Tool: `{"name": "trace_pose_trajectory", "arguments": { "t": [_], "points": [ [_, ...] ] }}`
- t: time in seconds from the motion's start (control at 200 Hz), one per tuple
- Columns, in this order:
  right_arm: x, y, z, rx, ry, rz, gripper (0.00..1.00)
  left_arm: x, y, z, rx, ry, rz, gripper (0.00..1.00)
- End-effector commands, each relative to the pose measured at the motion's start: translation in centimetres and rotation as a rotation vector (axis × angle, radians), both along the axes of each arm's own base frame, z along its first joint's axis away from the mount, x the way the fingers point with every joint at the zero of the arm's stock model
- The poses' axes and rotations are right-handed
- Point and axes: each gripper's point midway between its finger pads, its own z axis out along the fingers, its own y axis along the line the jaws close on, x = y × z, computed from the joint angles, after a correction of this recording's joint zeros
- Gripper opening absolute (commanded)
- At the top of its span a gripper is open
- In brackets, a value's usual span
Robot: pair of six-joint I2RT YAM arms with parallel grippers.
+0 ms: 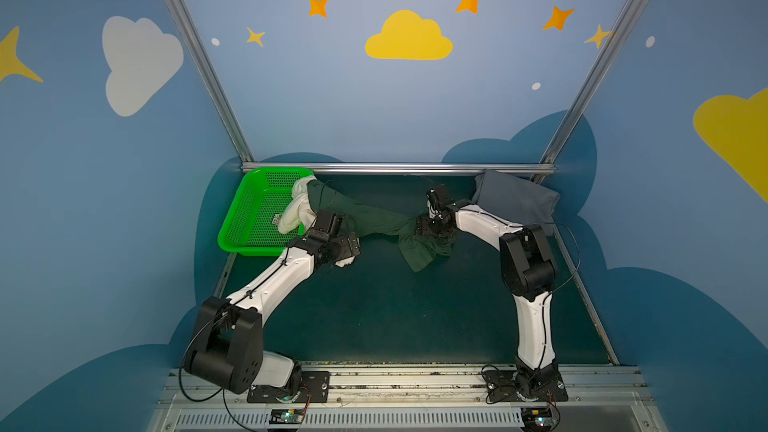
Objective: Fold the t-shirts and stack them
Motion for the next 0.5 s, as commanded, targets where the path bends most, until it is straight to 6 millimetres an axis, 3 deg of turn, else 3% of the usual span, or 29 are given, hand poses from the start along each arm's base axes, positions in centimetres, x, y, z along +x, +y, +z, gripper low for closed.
{"name": "trace_pose_trajectory", "arguments": {
  "t": [0.0,0.075,0.205,0.365,0.495],
  "points": [
    [-0.9,-2.7,-2.3,0.049,0.133,-0.084,0.47,2.0,-0.6,-0.1,-0.02,-0.019,0.005,1.0],
    [-0.8,-4.2,-2.0,0.076,0.133,-0.116,0.0,2.7,-1.0,-1.6,-0.014,0.012,-0.007,1.0],
    [-1.2,-7.9,-0.1,0.072,0.105,-0.185,0.0,3.9,-1.6,-4.1,-0.001,0.077,-0.007,0.98],
    [-2.1,-12.7,5.2,0.061,-0.024,-0.273,0.0,5.1,-1.2,-6.3,0.04,0.115,0.023,0.98],
    [-3.3,-14.5,10.0,0.109,-0.126,-0.32,0.0,5.7,-0.6,-8.1,0.108,0.157,0.026,0.98]
  ]
}}
